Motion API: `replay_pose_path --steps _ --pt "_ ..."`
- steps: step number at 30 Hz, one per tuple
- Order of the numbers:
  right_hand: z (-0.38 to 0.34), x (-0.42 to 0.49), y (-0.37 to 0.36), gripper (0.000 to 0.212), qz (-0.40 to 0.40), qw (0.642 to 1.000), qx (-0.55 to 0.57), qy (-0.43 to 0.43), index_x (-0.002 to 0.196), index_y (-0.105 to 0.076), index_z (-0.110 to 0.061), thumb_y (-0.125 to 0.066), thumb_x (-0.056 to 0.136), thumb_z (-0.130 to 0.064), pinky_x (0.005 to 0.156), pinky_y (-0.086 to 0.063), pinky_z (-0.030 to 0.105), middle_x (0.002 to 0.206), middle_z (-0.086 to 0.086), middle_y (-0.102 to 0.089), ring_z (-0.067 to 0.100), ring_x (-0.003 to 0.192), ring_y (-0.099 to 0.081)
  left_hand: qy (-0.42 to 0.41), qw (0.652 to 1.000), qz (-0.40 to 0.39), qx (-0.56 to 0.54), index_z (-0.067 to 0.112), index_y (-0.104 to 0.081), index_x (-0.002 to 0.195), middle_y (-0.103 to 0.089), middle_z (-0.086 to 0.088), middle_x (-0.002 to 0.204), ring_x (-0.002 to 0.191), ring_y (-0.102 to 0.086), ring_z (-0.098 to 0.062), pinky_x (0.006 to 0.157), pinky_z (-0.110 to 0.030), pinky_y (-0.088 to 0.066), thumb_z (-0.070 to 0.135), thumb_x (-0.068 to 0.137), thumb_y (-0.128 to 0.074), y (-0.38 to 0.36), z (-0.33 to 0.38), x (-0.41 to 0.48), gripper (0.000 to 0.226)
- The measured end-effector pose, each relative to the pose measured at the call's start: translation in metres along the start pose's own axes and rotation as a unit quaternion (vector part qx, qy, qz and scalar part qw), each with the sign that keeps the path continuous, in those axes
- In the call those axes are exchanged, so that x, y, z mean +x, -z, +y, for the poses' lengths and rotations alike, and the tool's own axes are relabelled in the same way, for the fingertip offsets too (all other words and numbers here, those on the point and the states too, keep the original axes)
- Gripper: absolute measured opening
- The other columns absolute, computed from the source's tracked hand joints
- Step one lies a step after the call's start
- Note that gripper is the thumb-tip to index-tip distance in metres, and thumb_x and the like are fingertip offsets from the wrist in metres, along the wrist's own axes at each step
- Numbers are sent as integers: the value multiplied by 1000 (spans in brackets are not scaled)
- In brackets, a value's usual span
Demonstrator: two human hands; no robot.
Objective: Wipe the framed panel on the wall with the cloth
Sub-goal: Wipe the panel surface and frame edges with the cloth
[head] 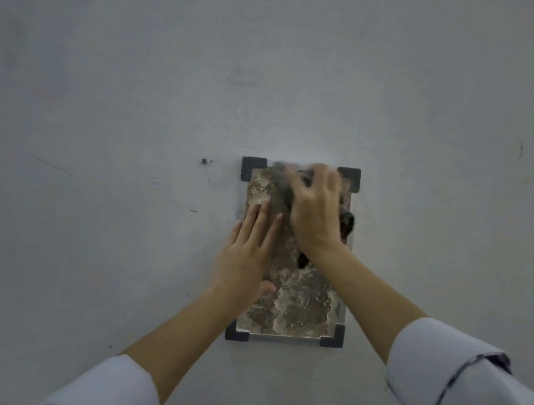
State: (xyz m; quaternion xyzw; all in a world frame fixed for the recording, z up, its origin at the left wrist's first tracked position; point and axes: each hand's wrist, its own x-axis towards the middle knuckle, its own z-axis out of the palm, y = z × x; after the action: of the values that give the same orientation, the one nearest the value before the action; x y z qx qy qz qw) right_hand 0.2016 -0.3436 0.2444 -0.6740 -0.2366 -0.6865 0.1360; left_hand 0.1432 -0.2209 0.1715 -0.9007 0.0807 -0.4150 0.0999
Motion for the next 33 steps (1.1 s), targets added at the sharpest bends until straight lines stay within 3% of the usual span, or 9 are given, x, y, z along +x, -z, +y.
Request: replay_pose_path --steps 3,7,10,17,20,23,26,29,33 --pt "-2 5 -3 36 -43 991 6 124 125 -60 -11 -60 90 -14 75 -51 45 107 18 -53 34 94 -49 2 1000 -5 4 15 13 152 27 -12 157 144 25 -29 122 -44 -5 56 76 -71 0 0 2 121" --pt "1 22 3 37 -5 999 12 48 121 -63 -14 -41 93 -18 67 -49 40 104 19 -52 33 89 -46 5 1000 -4 -3 15 16 152 31 -11 155 143 27 -29 122 -44 -6 54 76 -72 0 0 2 123" --pt "-12 31 -4 34 1 1000 21 18 122 -63 -14 -48 92 -13 66 -49 41 105 20 -52 33 87 -47 0 1000 2 -8 15 20 150 29 -11 156 144 26 -28 122 -44 -4 54 75 -73 -2 -1 2 125" --pt "-7 23 2 30 -124 961 26 245 119 -64 -19 -55 91 -12 68 -49 43 110 16 -53 32 94 -46 3 1000 -2 -23 13 12 152 18 -12 159 146 20 -29 122 -44 -7 51 78 -71 -4 1 -3 118" --pt "-5 40 9 23 -99 979 34 177 112 -68 -15 -57 92 -11 63 -51 43 104 15 -52 30 89 -44 1 1000 5 -16 11 19 149 22 -13 158 146 20 -29 122 -42 -9 46 83 -68 -10 4 -12 115" --pt "-11 46 5 34 -70 991 32 109 121 -63 -16 -57 89 -4 62 -51 45 103 18 -52 33 87 -46 -20 1000 -5 -16 10 16 150 21 -13 159 146 19 -28 122 -38 -8 38 88 -66 -13 2 -20 106" --pt "-13 25 0 42 -104 978 32 180 125 -60 -20 -58 87 -5 67 -50 47 107 18 -53 34 90 -46 -36 998 16 -46 5 -14 152 -3 -17 161 149 2 -29 119 -39 -24 30 80 -76 -12 -5 -26 99" --pt "-9 -8 4 43 -173 949 53 257 126 -58 -28 -64 87 -12 76 -50 46 115 12 -50 30 96 -44 -48 991 113 -61 -4 -53 130 -45 -24 143 139 -35 -36 106 -43 -44 13 68 -83 -18 -14 -36 72" --pt "-5 -2 11 33 -173 958 69 220 119 -64 -27 -63 90 -12 73 -50 40 109 7 -50 23 94 -41 -11 983 181 -18 0 -57 109 -57 -18 113 107 -55 -34 92 -41 -52 18 59 -89 -14 -27 -45 62"
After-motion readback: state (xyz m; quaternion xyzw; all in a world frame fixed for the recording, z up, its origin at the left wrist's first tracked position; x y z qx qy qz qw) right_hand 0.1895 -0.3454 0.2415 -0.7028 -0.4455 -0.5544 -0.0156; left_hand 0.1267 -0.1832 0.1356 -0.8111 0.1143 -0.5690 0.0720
